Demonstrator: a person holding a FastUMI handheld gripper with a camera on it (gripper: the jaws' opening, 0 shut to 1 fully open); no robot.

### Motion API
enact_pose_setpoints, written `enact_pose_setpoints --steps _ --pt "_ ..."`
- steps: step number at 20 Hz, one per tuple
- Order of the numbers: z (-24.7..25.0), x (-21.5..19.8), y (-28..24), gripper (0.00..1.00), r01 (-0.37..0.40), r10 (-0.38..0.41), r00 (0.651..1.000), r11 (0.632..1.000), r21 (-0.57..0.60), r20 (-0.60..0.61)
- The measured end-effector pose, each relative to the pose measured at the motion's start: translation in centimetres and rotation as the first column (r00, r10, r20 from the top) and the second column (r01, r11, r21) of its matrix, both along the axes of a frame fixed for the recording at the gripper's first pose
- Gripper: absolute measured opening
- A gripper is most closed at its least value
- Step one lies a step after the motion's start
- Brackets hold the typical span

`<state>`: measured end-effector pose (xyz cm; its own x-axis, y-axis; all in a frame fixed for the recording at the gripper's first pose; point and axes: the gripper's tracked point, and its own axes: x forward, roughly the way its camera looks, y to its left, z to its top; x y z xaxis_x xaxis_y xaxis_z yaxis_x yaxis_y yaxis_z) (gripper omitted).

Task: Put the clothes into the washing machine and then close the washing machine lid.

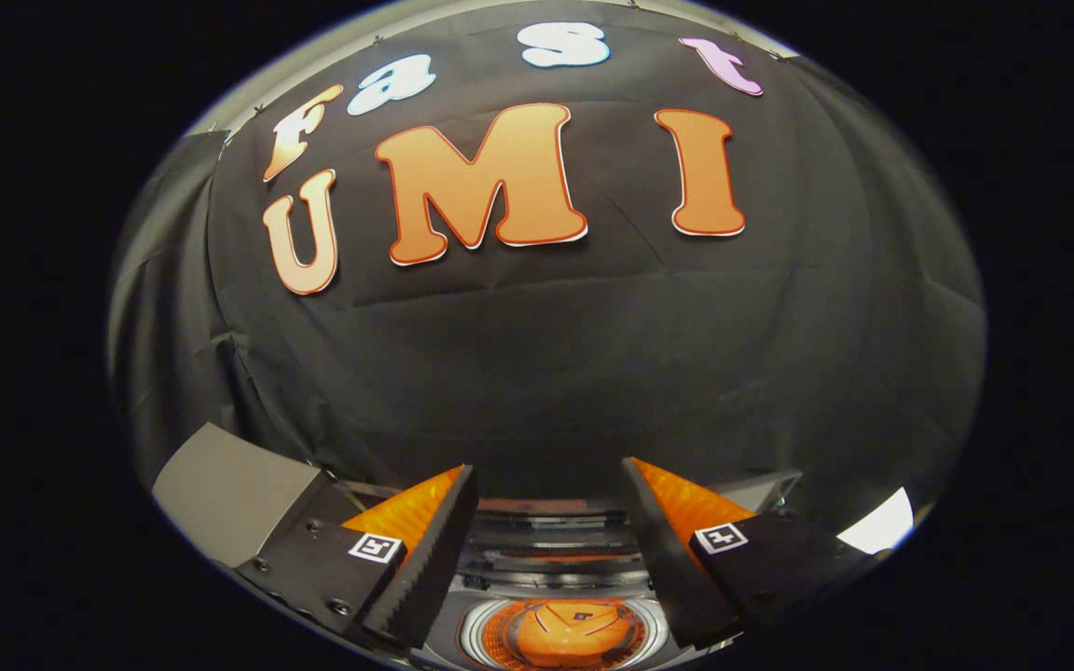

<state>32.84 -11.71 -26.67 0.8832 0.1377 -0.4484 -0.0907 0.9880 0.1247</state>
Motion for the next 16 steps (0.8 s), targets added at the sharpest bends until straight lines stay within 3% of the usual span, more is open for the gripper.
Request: enact_pose_setpoints --steps 7,16 --pt "-4.0 2.4 -0.4 1.00 0.019 -0.023 0.996 0.998 -0.057 -0.081" --pt "-3.4 -3.2 -0.2 0.99 0.043 -0.039 0.998 0.997 -0.063 0.052"
